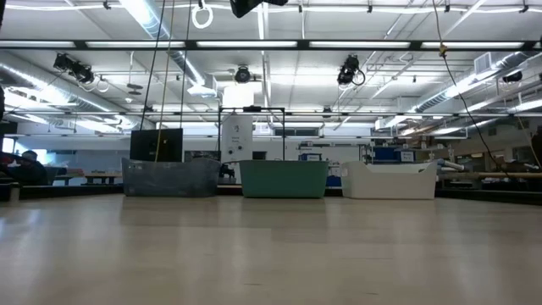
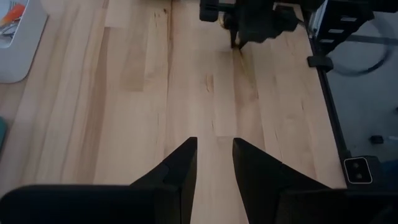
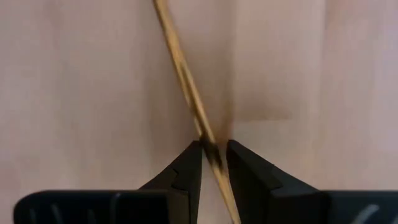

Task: Sort silverware by color (type)
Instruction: Put the gold fork into the green bin

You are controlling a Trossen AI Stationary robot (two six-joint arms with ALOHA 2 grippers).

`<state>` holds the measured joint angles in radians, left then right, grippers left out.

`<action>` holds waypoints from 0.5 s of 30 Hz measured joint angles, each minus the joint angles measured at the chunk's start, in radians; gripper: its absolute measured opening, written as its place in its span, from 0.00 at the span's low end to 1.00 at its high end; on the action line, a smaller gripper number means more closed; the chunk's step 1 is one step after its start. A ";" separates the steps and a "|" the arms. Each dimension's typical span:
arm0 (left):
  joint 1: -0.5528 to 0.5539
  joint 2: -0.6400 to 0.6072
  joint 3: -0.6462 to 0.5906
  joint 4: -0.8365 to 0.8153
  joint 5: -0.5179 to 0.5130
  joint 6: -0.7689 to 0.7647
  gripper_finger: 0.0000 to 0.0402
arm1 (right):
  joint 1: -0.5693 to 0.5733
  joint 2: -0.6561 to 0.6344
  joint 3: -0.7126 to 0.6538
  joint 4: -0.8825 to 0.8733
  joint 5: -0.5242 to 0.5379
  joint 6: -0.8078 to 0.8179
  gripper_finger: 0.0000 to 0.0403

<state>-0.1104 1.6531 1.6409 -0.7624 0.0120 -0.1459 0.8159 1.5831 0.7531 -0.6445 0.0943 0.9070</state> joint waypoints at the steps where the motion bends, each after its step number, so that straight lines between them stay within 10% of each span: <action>1: 0.000 0.000 0.000 -0.002 0.000 0.000 0.28 | -0.001 0.004 0.004 -0.002 0.010 0.009 0.21; 15: 0.000 0.000 0.000 -0.092 -0.039 0.000 0.28 | -0.037 0.017 -0.002 0.030 0.005 0.169 0.05</action>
<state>-0.1109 1.6535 1.6409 -0.8547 -0.0275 -0.1459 0.7787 1.6002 0.7513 -0.6147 0.0991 1.0756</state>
